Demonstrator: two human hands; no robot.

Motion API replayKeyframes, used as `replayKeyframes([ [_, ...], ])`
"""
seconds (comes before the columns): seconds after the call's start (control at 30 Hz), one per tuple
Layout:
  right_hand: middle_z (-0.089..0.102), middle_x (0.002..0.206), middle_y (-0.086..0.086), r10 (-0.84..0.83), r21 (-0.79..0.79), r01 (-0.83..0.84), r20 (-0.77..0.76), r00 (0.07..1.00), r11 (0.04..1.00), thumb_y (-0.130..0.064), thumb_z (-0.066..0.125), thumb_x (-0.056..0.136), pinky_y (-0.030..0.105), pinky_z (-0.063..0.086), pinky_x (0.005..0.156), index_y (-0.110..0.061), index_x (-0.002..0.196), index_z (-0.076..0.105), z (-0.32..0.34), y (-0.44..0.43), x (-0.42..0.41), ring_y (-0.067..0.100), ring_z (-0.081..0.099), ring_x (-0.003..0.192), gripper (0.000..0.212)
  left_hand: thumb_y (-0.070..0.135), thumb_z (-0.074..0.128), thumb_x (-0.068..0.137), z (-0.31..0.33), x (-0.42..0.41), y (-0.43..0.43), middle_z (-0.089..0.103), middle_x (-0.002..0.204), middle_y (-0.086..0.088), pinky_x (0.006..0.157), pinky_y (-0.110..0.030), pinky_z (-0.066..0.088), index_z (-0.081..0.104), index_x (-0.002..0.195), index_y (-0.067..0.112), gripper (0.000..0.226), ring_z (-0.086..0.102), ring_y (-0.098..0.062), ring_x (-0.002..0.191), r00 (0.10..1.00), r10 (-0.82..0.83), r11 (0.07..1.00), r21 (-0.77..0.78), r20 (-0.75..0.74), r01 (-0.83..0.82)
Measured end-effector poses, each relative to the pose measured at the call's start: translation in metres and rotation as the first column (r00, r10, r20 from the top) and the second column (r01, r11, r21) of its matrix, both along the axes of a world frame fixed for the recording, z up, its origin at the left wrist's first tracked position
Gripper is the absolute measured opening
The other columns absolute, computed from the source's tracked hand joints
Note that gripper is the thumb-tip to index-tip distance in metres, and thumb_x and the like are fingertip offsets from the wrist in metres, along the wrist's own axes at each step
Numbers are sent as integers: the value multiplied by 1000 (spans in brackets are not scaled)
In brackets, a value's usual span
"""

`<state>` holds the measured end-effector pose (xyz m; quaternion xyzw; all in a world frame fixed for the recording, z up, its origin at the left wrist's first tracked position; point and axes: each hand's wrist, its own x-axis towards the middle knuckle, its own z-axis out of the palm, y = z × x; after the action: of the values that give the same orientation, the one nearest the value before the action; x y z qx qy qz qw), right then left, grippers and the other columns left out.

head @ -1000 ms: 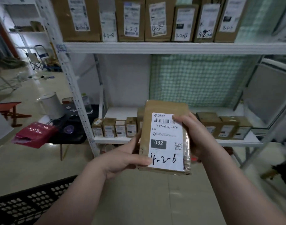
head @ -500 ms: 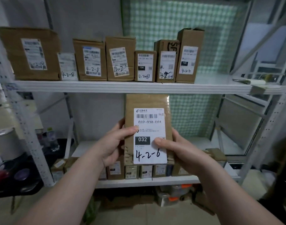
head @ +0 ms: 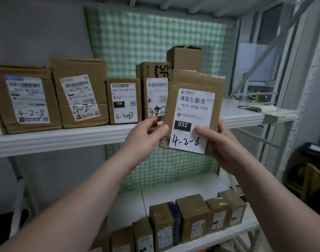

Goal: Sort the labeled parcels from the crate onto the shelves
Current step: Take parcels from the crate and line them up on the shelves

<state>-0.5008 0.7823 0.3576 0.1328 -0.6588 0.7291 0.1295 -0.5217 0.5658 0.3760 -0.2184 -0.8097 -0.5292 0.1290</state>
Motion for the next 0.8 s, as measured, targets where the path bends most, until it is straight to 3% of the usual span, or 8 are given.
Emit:
replayKeyframes([
  [0.13,71,119,1,-154,-71,149,-83,985,986,-24,77,70,47,57,87,-23,148,33,28,43,-29,26,70,105,90,31,55,93,17,-31,33,53,135,2,97,-23,34,51,135,21,44,49,-12,121,969,17,980,-189,-247,-66],
  [0.3,71,118,0,-214,-75,206,-122,969,976,-23,76,69,37,59,78,-24,148,33,46,95,-63,24,70,104,90,27,54,92,17,-65,70,50,138,-1,99,-20,30,50,136,17,45,44,-14,127,928,-7,896,-415,-372,-160],
  [0.4,70,119,0,-223,-62,216,-126,967,974,-24,78,66,35,59,76,-25,148,32,46,122,-88,23,70,105,94,28,53,92,10,-83,90,49,140,-1,102,-22,29,49,137,17,46,42,-14,129,914,-3,836,-503,-406,-220],
  [0.53,61,133,6,-168,10,170,-111,980,985,-27,80,64,53,51,97,-29,152,24,39,154,-124,29,63,116,105,27,53,92,1,-101,117,49,142,-2,104,-21,28,48,138,15,48,42,-16,130,913,42,780,-557,-407,-284],
  [0.6,57,138,7,-129,61,136,-107,986,989,-27,80,65,55,47,101,-31,154,20,36,165,-139,29,59,121,108,28,52,92,-3,-106,130,50,140,-3,105,-26,31,47,139,15,49,44,-17,128,922,77,753,-584,-379,-303],
  [0.7,55,140,4,-80,127,94,-111,991,987,-28,79,67,49,48,102,-32,155,17,33,180,-157,22,59,121,107,31,50,92,-7,-110,148,55,131,-2,102,-35,41,50,135,18,45,48,-19,120,926,157,705,-618,-343,-348],
  [0.8,57,137,-2,-49,215,76,-128,991,974,-31,78,69,37,53,96,-33,154,20,30,192,-170,15,60,118,103,32,50,90,-12,-111,160,62,116,-1,92,-39,46,60,118,16,34,49,-21,109,892,260,630,-635,-371,-447],
])
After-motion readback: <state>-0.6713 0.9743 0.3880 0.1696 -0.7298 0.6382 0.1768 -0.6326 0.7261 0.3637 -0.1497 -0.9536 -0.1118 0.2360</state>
